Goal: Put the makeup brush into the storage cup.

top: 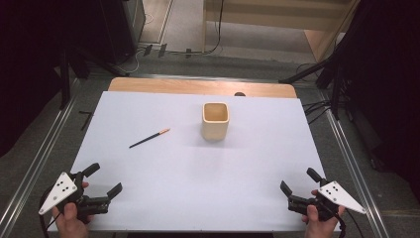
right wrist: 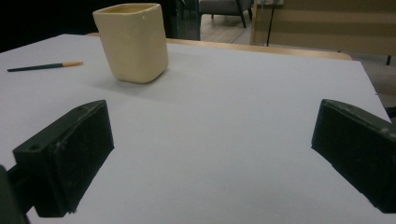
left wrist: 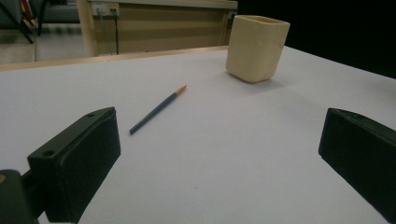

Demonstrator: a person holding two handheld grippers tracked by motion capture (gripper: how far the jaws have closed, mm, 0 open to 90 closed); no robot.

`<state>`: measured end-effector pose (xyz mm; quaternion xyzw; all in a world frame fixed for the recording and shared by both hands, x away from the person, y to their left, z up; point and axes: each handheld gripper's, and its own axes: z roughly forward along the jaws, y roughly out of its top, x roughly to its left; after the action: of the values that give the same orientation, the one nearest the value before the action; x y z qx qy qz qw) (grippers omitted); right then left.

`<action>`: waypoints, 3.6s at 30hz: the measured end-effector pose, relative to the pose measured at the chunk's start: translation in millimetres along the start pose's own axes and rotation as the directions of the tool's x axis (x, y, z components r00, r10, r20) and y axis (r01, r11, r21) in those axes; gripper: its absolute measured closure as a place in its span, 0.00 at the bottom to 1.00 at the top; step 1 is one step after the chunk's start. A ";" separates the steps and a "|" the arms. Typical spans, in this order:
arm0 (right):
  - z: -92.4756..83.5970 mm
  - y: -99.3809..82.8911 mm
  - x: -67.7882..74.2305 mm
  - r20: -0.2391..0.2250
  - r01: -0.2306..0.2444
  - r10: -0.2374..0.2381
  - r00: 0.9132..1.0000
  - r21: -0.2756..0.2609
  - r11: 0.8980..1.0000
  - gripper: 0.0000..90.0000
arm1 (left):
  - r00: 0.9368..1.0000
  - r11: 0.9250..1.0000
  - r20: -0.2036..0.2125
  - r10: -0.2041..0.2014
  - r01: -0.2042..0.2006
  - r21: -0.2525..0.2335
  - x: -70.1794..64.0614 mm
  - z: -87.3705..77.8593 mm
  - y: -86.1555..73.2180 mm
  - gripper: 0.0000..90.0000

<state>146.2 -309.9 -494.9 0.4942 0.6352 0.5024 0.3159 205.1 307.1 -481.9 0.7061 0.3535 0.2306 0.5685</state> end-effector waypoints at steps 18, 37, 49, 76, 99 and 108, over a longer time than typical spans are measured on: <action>-0.5 0.0 0.6 -0.001 0.008 -0.008 1.000 0.011 1.000 0.00 | 0.998 0.996 0.056 -0.034 0.030 0.078 3.2 24.2 24.5 0.00; 0.2 -0.2 0.9 -0.006 0.013 -0.013 1.000 0.026 1.000 0.00 | 0.993 0.991 0.118 0.021 -0.037 0.131 10.2 79.6 68.7 0.00; 1.3 -0.3 2.0 -0.013 0.018 -0.017 1.000 0.031 0.999 0.00 | 0.991 0.981 0.133 0.029 -0.054 0.187 17.2 106.2 84.1 0.00; 4.6 -3.1 6.5 -0.037 0.028 -0.026 0.999 0.058 0.998 0.00 | 0.978 0.848 0.210 0.014 -0.123 0.515 35.1 165.1 115.6 0.00; 6.2 -5.0 6.2 -0.042 0.026 -0.023 0.999 0.072 0.997 0.00 | 0.963 0.568 0.108 0.246 -0.234 0.789 38.1 213.5 111.1 0.50; 6.0 -5.6 4.7 -0.044 0.024 -0.021 0.999 0.072 0.997 0.00 | 0.950 0.499 0.203 0.236 -0.298 0.814 45.0 232.4 108.6 0.64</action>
<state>148.3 -303.5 -501.6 0.4873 0.6653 0.4860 0.2895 428.9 181.3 -437.8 0.9437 0.2882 0.0959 0.1313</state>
